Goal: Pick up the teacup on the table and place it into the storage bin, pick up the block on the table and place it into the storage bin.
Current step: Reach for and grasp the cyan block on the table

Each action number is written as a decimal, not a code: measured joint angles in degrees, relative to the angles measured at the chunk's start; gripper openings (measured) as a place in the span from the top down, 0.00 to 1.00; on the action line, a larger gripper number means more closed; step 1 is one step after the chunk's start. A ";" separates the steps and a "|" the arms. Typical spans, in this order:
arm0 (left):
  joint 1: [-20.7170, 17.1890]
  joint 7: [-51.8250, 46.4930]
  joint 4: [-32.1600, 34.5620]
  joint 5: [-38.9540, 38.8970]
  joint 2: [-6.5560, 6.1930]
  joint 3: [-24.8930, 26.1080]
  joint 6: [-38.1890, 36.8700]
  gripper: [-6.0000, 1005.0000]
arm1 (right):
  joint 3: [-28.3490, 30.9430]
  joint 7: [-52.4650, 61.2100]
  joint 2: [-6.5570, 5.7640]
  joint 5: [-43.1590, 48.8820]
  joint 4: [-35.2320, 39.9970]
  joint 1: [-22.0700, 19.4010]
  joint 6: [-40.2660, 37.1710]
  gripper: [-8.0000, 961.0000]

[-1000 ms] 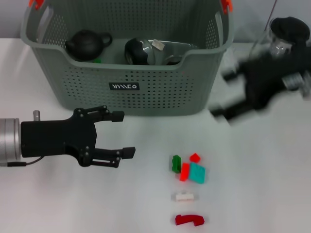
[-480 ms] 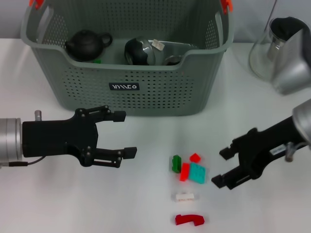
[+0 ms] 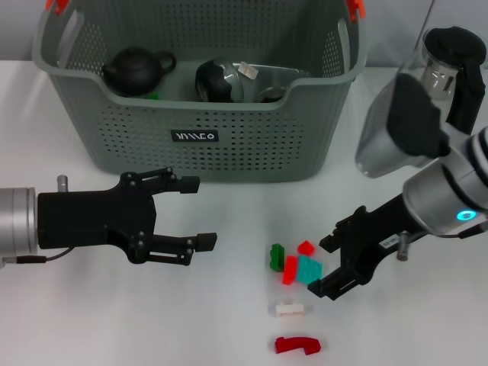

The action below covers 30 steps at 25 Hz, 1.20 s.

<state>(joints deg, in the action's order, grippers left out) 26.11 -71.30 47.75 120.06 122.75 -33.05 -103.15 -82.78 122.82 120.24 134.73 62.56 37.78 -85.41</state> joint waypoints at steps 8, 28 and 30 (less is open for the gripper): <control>-0.14 0.09 -0.10 -0.02 0.06 0.01 0.06 0.08 | -4.74 0.08 -0.01 0.00 -1.79 0.62 4.59 0.13; 0.00 0.11 -0.39 -0.37 -0.06 0.00 0.12 0.08 | -10.44 0.30 0.00 0.00 -3.61 0.73 10.12 0.13; 0.00 0.11 -0.39 -0.37 -0.06 0.00 0.13 0.08 | -10.85 0.31 -0.01 0.01 -3.66 0.73 10.39 0.16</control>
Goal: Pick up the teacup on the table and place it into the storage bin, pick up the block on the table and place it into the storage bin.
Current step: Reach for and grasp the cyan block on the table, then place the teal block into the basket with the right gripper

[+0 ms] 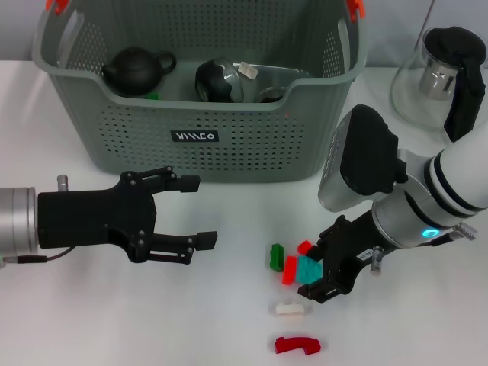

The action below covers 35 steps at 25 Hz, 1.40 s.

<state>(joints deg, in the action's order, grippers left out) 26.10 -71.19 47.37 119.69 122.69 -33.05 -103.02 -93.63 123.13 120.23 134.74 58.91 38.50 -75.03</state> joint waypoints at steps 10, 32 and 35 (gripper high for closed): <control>-0.04 0.00 0.00 0.01 0.00 0.00 0.20 0.08 | -0.35 0.17 0.00 0.03 -0.12 -0.01 1.13 0.32; 0.08 0.41 -0.79 0.06 -0.09 0.00 0.81 0.08 | -2.88 0.18 0.09 0.08 -0.70 -0.01 3.18 0.46; 0.09 0.52 -0.80 0.05 -0.09 0.00 0.81 0.08 | -2.58 0.27 0.08 0.08 -0.42 -0.01 2.96 0.53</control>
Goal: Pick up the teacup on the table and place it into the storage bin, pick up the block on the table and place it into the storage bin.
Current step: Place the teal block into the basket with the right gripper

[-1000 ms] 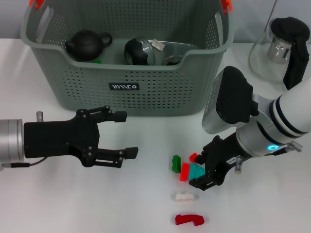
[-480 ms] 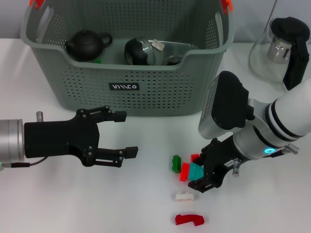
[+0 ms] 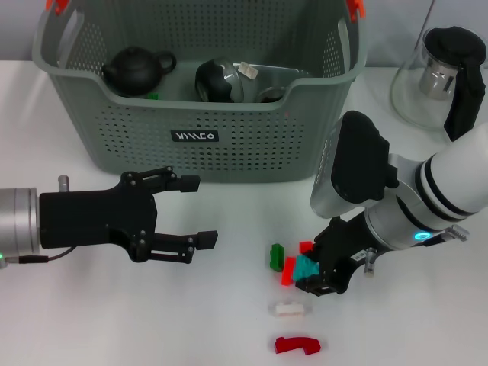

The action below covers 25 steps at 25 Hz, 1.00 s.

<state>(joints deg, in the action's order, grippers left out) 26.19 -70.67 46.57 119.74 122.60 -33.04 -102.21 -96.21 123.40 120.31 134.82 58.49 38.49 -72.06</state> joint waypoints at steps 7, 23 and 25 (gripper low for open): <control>0.00 0.02 0.01 -0.02 0.00 0.00 0.00 0.08 | 4.16 1.37 -0.51 0.94 3.59 -0.82 -4.30 0.54; 0.19 0.05 0.09 -0.10 -0.08 0.86 -0.51 0.08 | 29.50 4.59 -0.27 -5.99 27.09 6.17 -18.78 0.51; 0.23 0.06 0.08 -0.12 -0.09 0.89 -0.56 0.09 | 29.49 4.48 -0.44 -4.03 23.44 8.82 -13.09 0.51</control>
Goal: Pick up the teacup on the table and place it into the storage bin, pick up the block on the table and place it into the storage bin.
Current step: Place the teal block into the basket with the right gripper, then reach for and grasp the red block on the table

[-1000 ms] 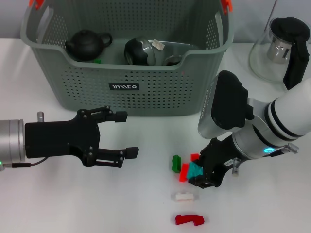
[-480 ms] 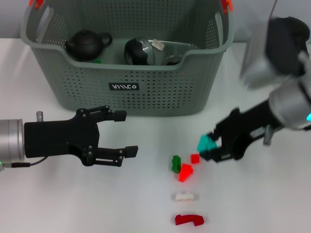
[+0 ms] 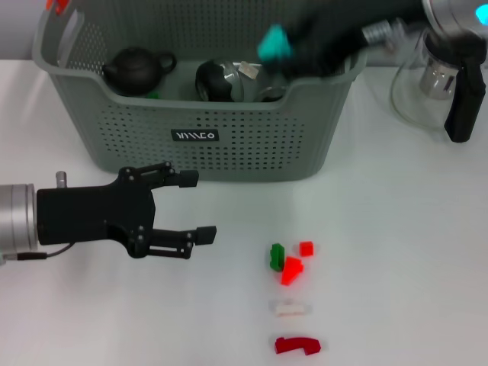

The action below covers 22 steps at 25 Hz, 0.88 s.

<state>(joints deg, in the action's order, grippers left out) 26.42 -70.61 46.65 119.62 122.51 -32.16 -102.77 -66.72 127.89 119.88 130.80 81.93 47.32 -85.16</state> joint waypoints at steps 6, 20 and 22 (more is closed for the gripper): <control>0.16 -0.13 -0.07 -0.01 0.00 -0.01 -0.12 0.08 | 0.03 -1.29 -0.08 7.09 -13.39 8.21 14.35 0.50; 0.78 -0.37 -0.07 -0.01 -0.37 0.25 0.08 0.08 | -1.91 -0.68 0.38 10.08 -16.13 9.07 22.76 0.48; 0.91 -0.38 -0.07 0.02 -0.43 0.25 0.12 0.08 | -2.43 -0.75 0.42 8.50 -12.82 6.84 22.56 0.39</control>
<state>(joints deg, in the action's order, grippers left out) 27.34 -70.99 46.58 119.64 122.09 -31.91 -102.65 -69.14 127.14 120.30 139.30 69.11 54.15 -62.59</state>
